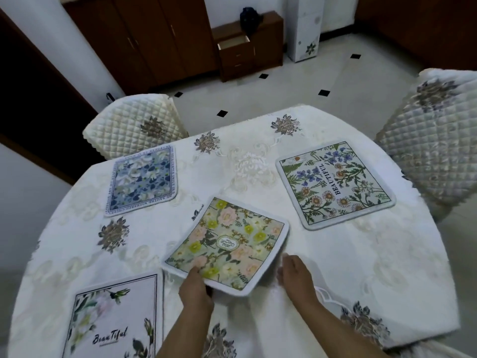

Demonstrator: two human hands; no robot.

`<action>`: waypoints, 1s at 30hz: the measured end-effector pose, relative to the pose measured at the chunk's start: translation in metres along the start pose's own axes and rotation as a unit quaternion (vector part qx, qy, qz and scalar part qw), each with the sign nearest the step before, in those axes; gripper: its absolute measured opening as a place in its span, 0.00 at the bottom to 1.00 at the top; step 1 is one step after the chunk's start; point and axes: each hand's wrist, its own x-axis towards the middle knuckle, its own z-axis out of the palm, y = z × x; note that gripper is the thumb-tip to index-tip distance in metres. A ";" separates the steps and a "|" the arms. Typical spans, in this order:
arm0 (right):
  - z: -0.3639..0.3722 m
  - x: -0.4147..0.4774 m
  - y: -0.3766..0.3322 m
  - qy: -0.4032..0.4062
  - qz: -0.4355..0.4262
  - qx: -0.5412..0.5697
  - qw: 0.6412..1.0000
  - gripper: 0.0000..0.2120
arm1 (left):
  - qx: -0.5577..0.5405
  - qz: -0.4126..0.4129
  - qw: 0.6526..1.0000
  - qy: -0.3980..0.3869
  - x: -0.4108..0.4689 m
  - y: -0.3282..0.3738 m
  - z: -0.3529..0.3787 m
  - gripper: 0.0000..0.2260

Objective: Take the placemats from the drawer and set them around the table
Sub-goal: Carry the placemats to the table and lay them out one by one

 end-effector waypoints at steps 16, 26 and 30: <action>-0.041 -0.047 -0.100 -0.134 -0.032 0.029 0.990 0.10 | 0.310 0.249 0.916 0.048 -0.066 -0.030 -0.050 0.07; -0.097 -0.104 -0.199 -0.347 -0.153 -0.139 0.915 0.06 | 0.401 0.312 0.794 -0.333 -0.035 0.087 -0.016 0.29; -0.109 -0.113 -0.194 -0.341 -0.121 -0.136 0.922 0.05 | 0.358 0.206 0.808 -0.420 -0.031 0.080 -0.018 0.18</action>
